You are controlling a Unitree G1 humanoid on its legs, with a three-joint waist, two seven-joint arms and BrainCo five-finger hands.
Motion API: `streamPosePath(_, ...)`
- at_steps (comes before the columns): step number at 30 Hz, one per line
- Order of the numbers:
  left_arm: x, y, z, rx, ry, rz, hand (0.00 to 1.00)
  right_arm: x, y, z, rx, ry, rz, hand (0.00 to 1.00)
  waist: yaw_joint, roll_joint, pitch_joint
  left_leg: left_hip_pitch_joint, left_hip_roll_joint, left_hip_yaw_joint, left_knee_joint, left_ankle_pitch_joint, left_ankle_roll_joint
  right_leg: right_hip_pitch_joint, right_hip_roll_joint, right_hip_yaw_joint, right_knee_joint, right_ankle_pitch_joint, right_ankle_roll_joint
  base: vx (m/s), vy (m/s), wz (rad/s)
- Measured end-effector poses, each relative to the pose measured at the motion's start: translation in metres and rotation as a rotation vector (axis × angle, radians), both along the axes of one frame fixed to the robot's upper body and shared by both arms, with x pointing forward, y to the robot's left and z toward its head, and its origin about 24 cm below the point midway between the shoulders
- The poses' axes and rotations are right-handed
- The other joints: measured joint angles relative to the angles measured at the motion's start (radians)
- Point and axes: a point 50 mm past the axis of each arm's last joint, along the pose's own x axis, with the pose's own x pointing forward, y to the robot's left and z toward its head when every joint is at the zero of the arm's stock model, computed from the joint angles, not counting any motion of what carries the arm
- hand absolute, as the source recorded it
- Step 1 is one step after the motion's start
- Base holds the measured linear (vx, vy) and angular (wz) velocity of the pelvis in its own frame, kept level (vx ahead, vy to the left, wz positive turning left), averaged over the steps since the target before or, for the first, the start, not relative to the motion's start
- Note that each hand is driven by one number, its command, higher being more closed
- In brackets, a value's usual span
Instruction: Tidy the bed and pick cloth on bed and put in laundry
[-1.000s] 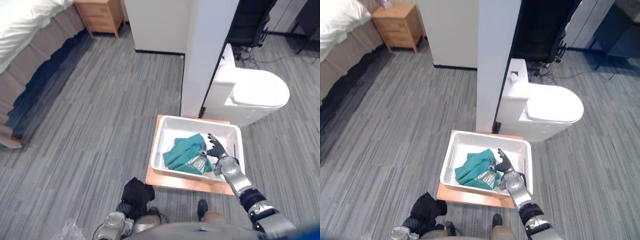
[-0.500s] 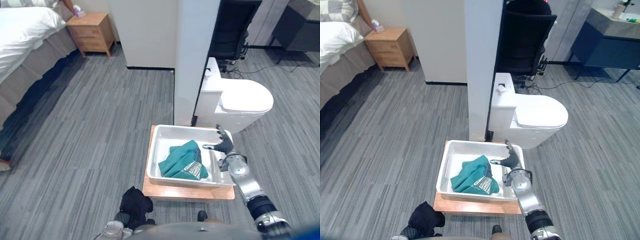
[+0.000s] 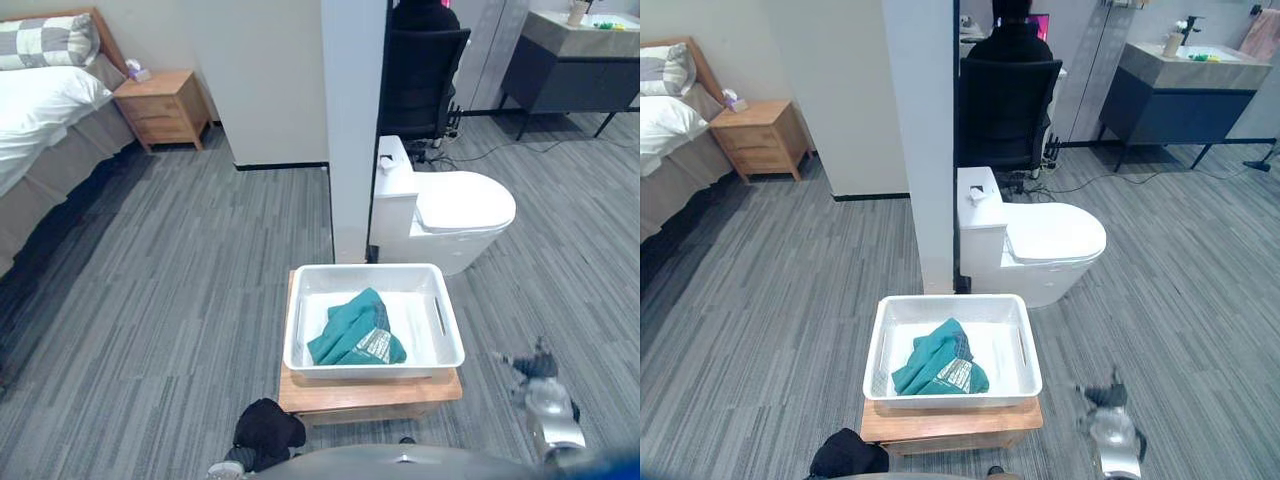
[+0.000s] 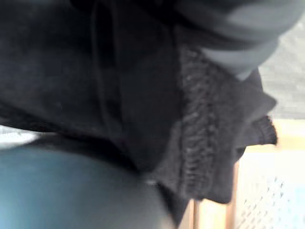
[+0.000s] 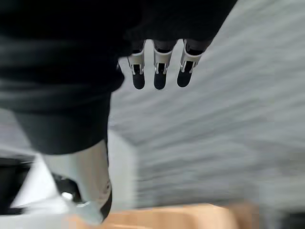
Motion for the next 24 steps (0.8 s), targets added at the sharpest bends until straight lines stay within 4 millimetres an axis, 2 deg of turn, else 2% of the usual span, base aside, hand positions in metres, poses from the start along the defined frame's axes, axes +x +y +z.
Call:
streamPosePath(2, 0.000, 0.000, 0.000, -0.016, -0.013, 0.100, 1.00, -0.035, 0.003, -0.016, 0.115, 0.088, -0.077, 0.00, 0.002, 0.001, 0.000, -0.003, -0.010, -0.049, -0.009, 0.010, 0.007, 0.022, -0.016, -0.056, -0.004, -0.006, 0.005, 0.01, 0.023, 0.67)
streamPosePath(5, 0.000, -0.001, 0.000, -0.064, -0.059, 0.320, 1.00, -0.070, 0.016, -0.031, 0.257, 0.169, -0.091, 0.00, 0.006, 0.001, 0.003, -0.043, -0.033, -0.151, -0.009, 0.031, 0.023, 0.043, -0.050, -0.162, -0.007, -0.017, 0.018, -0.01, 0.021, 0.95)
streamPosePath(9, -0.006, 0.009, 0.001, -0.047, -0.107, 0.690, 1.00, -0.077, 0.035, -0.037, 0.354, 0.162, -0.033, 0.00, 0.016, -0.010, 0.009, -0.077, -0.055, -0.273, -0.014, 0.057, 0.036, 0.091, -0.081, -0.306, -0.016, -0.031, 0.035, -0.01, 0.009, 1.12)
streamPosePath(12, -0.013, 0.039, 0.008, 0.090, -0.177, 0.948, 1.00, -0.079, 0.049, -0.042, 0.395, 0.189, 0.061, 0.00, 0.062, -0.019, 0.015, -0.083, -0.071, -0.349, -0.014, 0.070, 0.041, 0.135, -0.093, -0.388, -0.017, -0.043, 0.042, 0.00, 0.006, 0.81)
streamPosePath(14, -0.019, 0.064, 0.018, 0.203, -0.255, 1.113, 1.00, -0.076, 0.056, -0.043, 0.413, 0.187, 0.100, 0.00, 0.076, -0.025, 0.024, -0.081, -0.083, -0.387, -0.014, 0.073, 0.043, 0.162, -0.099, -0.426, -0.016, -0.054, 0.046, 0.00, 0.004, 0.67)
streamPosePath(15, -0.026, 0.089, 0.031, 0.310, -0.337, 1.247, 1.00, -0.076, 0.060, -0.044, 0.427, 0.194, 0.120, 0.00, 0.096, -0.027, 0.029, -0.075, -0.087, -0.400, -0.014, 0.072, 0.043, 0.179, -0.102, -0.443, -0.016, -0.061, 0.045, 0.01, -0.005, 0.33)
streamPosePath(16, -0.026, 0.101, 0.038, 0.352, -0.385, 1.290, 1.00, -0.076, 0.061, -0.044, 0.430, 0.197, 0.125, 0.00, 0.104, -0.031, 0.033, -0.072, -0.088, -0.403, -0.014, 0.071, 0.042, 0.187, -0.102, -0.446, -0.015, -0.063, 0.043, 0.01, -0.003, 0.25)
streamPosePath(18, -0.025, 0.139, 0.066, 0.473, -0.554, 1.380, 1.00, -0.076, 0.063, -0.045, 0.431, 0.204, 0.140, 0.00, 0.124, -0.041, 0.042, -0.066, -0.090, -0.412, -0.014, 0.065, 0.038, 0.198, -0.104, -0.458, -0.014, -0.075, 0.037, 0.03, -0.003, 0.16)
streamPosePath(20, -0.018, 0.193, 0.113, 0.622, -0.771, 1.431, 1.00, -0.080, 0.062, -0.045, 0.423, 0.213, 0.136, 0.00, 0.142, -0.046, 0.045, -0.065, -0.096, -0.419, -0.014, 0.057, 0.038, 0.210, -0.109, -0.470, -0.014, -0.084, 0.032, 0.06, 0.012, 0.12)
streamPosePath(21, -0.014, 0.205, 0.127, 0.653, -0.834, 1.434, 1.00, -0.082, 0.062, -0.045, 0.420, 0.219, 0.131, 0.00, 0.148, -0.046, 0.045, -0.064, -0.097, -0.419, -0.014, 0.056, 0.039, 0.211, -0.109, -0.470, -0.014, -0.084, 0.031, 0.05, 0.024, 0.03)
streamPosePath(23, 0.006, 0.245, 0.183, 0.734, -1.100, 1.397, 1.00, -0.085, 0.061, -0.045, 0.404, 0.222, 0.109, 0.00, 0.163, -0.044, 0.046, -0.063, -0.103, -0.419, -0.014, 0.048, 0.044, 0.214, -0.113, -0.469, -0.014, -0.087, 0.025, 0.06, 0.029, 0.02)
streamPosePath(24, 0.011, 0.252, 0.200, 0.752, -1.181, 1.369, 1.00, -0.088, 0.061, -0.045, 0.403, 0.227, 0.099, 0.00, 0.164, -0.044, 0.046, -0.062, -0.103, -0.419, -0.014, 0.046, 0.044, 0.214, -0.112, -0.468, -0.012, -0.083, 0.030, 0.07, 0.022, -0.02)
